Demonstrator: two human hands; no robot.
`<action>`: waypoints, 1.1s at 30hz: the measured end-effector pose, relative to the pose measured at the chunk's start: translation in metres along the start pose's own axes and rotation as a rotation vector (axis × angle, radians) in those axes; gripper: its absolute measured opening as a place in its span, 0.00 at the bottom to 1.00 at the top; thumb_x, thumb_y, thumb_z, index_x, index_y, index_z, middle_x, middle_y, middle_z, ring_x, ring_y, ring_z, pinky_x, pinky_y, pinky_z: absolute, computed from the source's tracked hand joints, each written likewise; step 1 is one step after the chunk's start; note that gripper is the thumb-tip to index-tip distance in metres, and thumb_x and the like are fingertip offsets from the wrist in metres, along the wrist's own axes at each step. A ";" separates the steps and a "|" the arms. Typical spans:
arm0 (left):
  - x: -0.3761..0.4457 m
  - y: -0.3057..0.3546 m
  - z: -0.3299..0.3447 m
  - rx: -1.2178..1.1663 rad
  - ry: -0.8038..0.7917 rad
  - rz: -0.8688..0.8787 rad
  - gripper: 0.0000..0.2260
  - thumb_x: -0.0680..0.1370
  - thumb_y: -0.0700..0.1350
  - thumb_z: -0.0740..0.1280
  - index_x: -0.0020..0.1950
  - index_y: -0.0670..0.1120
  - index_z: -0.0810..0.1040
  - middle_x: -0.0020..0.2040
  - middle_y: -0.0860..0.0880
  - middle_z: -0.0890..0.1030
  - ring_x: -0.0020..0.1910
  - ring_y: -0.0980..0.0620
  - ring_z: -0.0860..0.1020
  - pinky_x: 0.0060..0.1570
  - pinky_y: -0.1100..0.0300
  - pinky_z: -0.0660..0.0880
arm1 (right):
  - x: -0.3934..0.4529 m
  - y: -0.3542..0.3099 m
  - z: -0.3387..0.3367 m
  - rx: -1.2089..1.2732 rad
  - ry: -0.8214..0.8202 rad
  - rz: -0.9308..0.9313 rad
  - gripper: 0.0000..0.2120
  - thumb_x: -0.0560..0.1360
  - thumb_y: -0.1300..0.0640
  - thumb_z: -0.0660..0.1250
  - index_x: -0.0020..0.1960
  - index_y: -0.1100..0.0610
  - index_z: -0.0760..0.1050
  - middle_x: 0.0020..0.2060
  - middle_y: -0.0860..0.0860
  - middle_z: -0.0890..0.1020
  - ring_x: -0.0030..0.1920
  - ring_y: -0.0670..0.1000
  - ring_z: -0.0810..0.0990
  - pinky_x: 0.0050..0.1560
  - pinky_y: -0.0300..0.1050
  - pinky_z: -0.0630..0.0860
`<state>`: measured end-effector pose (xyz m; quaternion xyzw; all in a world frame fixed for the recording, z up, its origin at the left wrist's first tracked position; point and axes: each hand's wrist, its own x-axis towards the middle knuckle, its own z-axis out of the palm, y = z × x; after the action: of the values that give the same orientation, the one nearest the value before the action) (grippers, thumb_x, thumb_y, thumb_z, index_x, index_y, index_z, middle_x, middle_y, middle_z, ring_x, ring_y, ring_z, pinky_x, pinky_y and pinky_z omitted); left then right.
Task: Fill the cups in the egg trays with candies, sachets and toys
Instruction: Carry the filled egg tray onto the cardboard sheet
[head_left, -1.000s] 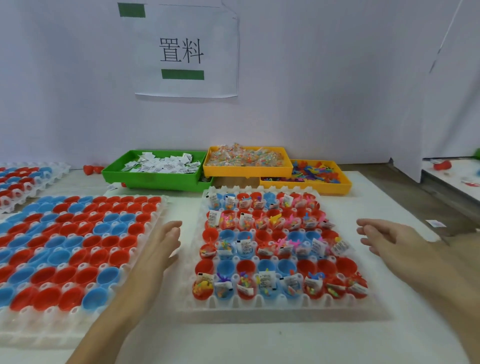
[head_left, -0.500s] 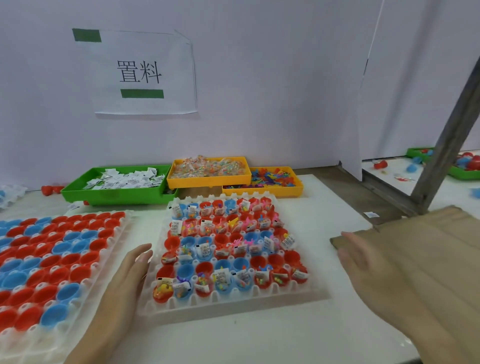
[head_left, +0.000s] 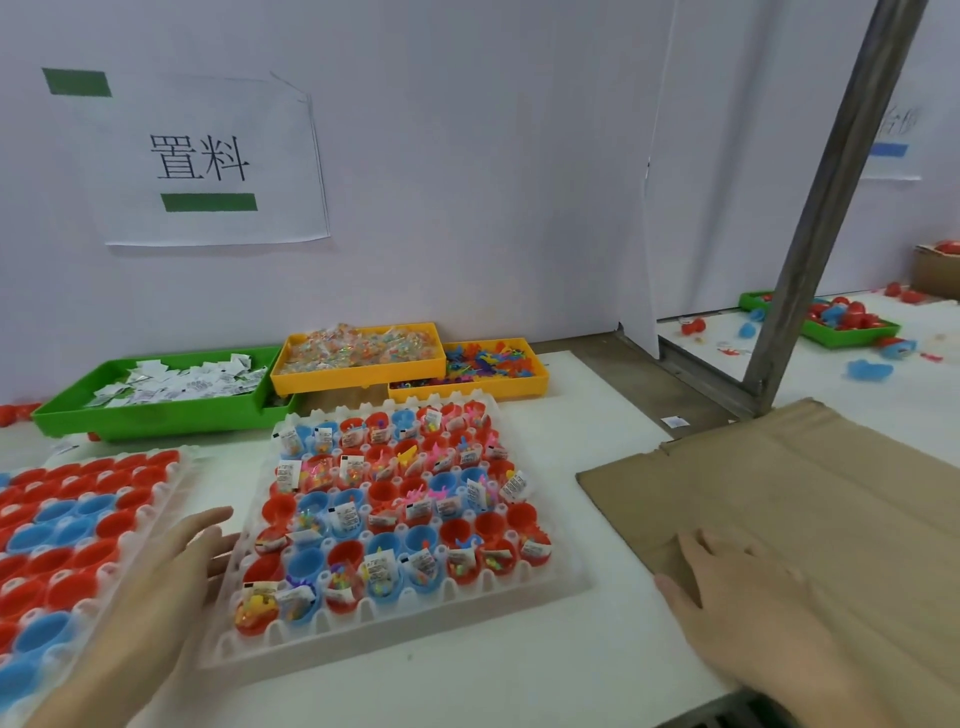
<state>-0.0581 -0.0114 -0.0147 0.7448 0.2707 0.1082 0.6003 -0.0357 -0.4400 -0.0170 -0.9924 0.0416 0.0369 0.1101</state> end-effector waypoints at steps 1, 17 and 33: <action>0.003 0.007 0.001 -0.003 -0.020 -0.028 0.15 0.85 0.41 0.54 0.69 0.46 0.72 0.62 0.38 0.78 0.55 0.41 0.78 0.56 0.45 0.74 | 0.003 -0.003 0.002 -0.039 -0.011 -0.008 0.33 0.81 0.35 0.45 0.81 0.49 0.51 0.79 0.46 0.57 0.75 0.55 0.62 0.74 0.52 0.61; 0.029 0.029 -0.006 0.190 0.014 -0.301 0.13 0.85 0.46 0.58 0.55 0.36 0.74 0.48 0.35 0.81 0.49 0.37 0.80 0.56 0.45 0.77 | 0.011 -0.028 0.013 -0.045 -0.039 -0.201 0.26 0.80 0.33 0.45 0.77 0.33 0.50 0.77 0.33 0.49 0.71 0.48 0.55 0.68 0.48 0.61; 0.048 0.011 -0.027 0.578 0.203 -0.192 0.10 0.83 0.41 0.58 0.43 0.39 0.71 0.38 0.42 0.73 0.35 0.48 0.72 0.31 0.58 0.67 | 0.028 -0.053 0.029 -0.109 -0.124 -0.277 0.27 0.82 0.37 0.42 0.80 0.38 0.42 0.80 0.40 0.39 0.80 0.54 0.40 0.75 0.54 0.50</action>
<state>-0.0284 0.0351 -0.0054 0.8410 0.4178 0.0433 0.3411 -0.0050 -0.3846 -0.0359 -0.9890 -0.1044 0.0846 0.0623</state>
